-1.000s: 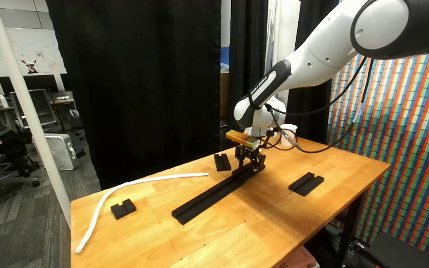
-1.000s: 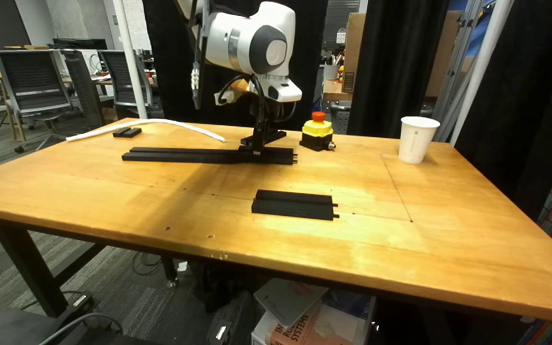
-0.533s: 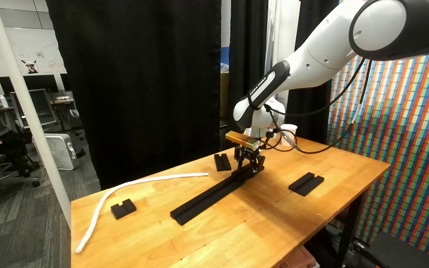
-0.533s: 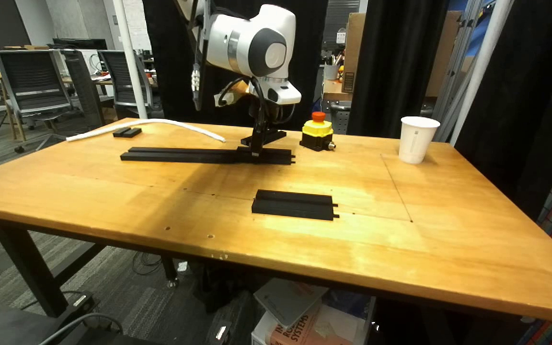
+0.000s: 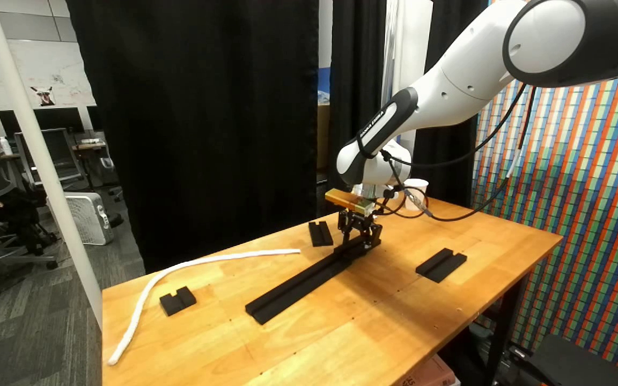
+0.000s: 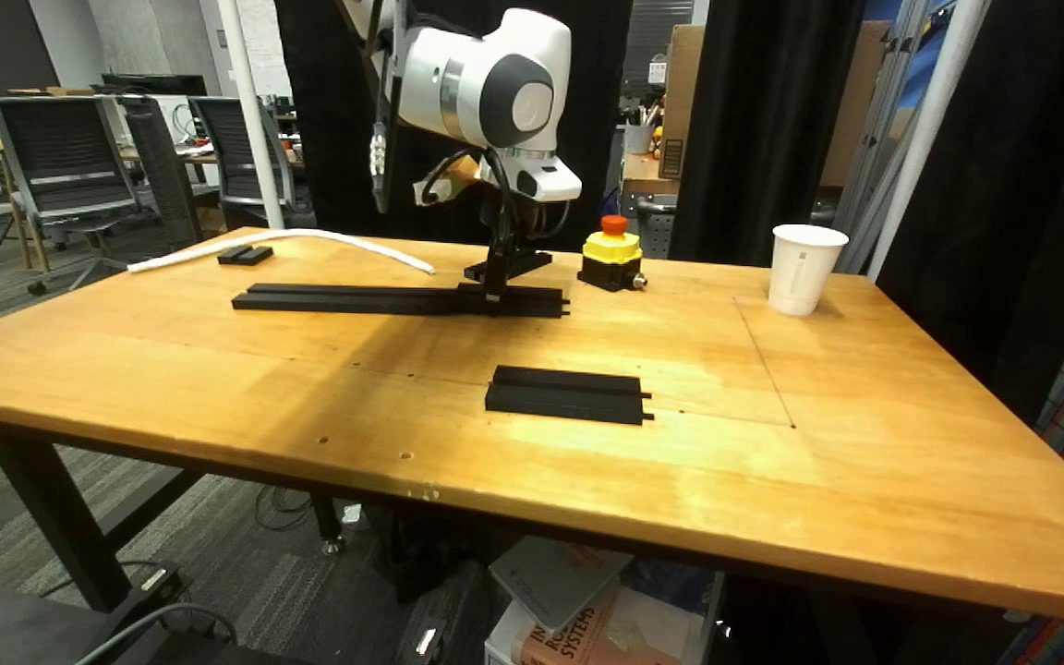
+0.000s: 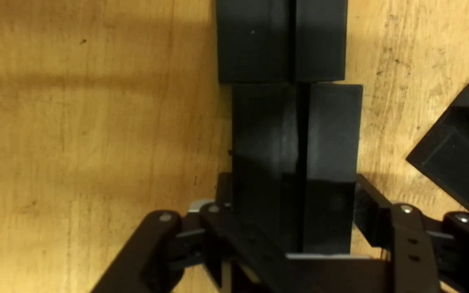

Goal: Connect four black pieces together

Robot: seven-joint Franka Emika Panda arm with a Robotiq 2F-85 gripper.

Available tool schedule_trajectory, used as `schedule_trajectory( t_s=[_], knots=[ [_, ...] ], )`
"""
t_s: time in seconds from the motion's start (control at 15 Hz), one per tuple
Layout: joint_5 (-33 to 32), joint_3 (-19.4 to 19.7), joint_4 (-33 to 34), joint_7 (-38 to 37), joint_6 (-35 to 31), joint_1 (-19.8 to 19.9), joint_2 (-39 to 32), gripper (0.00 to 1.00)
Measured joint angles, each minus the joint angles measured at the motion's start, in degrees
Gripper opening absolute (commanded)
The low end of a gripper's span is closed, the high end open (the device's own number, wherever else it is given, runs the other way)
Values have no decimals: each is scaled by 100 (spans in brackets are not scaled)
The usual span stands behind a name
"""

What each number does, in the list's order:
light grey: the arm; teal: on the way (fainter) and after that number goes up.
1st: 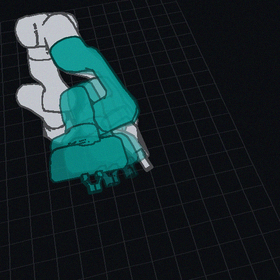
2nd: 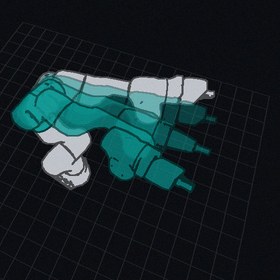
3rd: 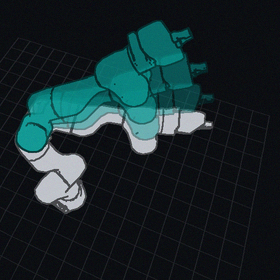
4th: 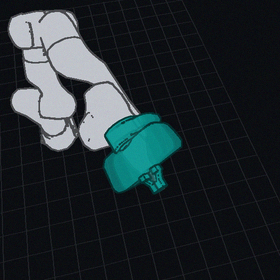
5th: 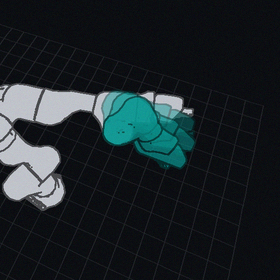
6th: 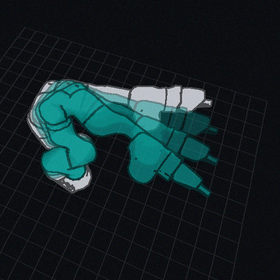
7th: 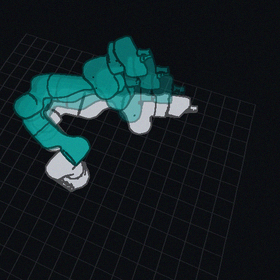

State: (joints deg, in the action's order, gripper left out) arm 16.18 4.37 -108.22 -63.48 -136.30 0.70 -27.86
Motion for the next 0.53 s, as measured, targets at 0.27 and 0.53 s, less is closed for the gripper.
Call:
schedule_trajectory(
  t_s=[0.27, 0.53],
  knots=[
    [0, 7, 0, 0, 17, 0, 0, 45],
    [0, 21, 0, 0, 61, 0, 2, 45]
  ],
)
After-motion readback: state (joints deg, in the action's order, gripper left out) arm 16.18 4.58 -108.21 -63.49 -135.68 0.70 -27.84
